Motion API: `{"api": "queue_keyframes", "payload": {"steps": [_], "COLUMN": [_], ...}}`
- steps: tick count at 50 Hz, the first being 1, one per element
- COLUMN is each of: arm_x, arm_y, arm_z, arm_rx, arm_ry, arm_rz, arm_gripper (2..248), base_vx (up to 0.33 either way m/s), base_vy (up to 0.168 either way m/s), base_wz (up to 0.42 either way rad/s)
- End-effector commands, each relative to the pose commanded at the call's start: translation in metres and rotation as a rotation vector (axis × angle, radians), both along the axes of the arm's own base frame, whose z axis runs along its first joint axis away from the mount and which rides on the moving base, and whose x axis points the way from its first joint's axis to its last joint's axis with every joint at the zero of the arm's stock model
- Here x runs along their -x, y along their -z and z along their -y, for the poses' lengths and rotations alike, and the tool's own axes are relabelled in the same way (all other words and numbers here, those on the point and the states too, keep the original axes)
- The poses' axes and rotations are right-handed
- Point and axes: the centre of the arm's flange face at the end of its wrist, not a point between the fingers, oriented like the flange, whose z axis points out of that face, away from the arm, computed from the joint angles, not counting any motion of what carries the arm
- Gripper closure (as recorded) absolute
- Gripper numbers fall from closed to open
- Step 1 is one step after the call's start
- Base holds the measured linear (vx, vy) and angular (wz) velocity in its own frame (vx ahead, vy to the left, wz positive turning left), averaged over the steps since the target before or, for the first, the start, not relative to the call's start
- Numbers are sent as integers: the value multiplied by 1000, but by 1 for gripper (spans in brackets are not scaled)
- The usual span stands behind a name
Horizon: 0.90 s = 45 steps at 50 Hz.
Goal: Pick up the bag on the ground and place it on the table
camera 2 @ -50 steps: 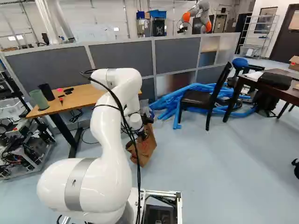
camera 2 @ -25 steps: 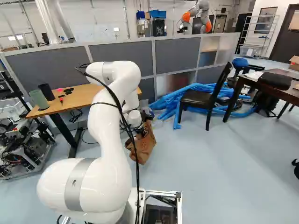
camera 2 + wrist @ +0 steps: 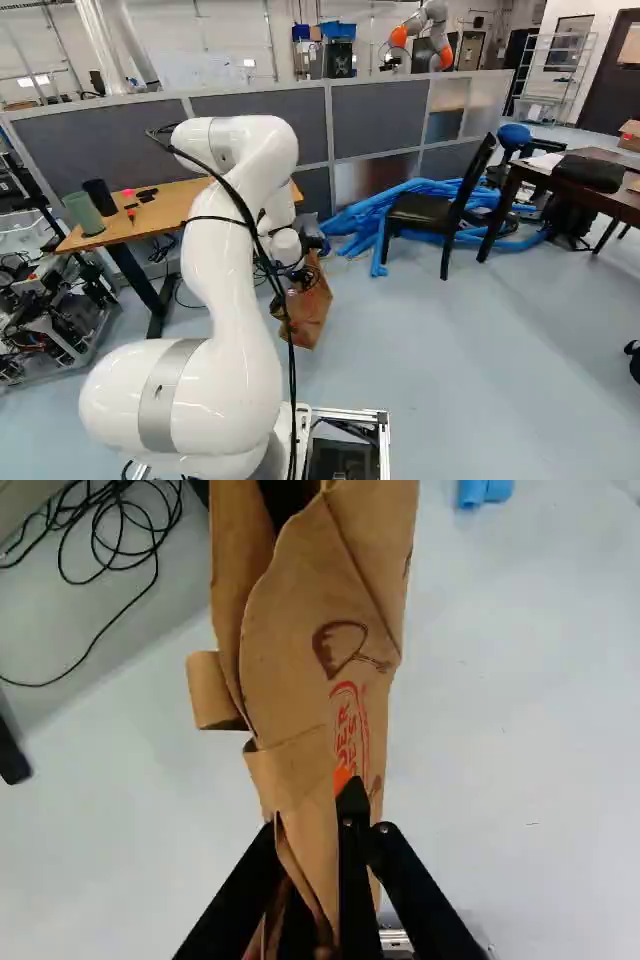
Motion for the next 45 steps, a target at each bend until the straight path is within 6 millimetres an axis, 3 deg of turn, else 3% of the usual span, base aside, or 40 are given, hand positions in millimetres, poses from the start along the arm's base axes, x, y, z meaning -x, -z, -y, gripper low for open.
{"api": "queue_keyframes", "payload": {"steps": [45], "arm_x": [30], "arm_y": [-62], "arm_z": [2], "arm_rx": [16], "arm_ry": [-41], "arm_rz": [-137], "arm_gripper": [229], "base_vx": [0], "base_vy": [0], "base_wz": [0]}}
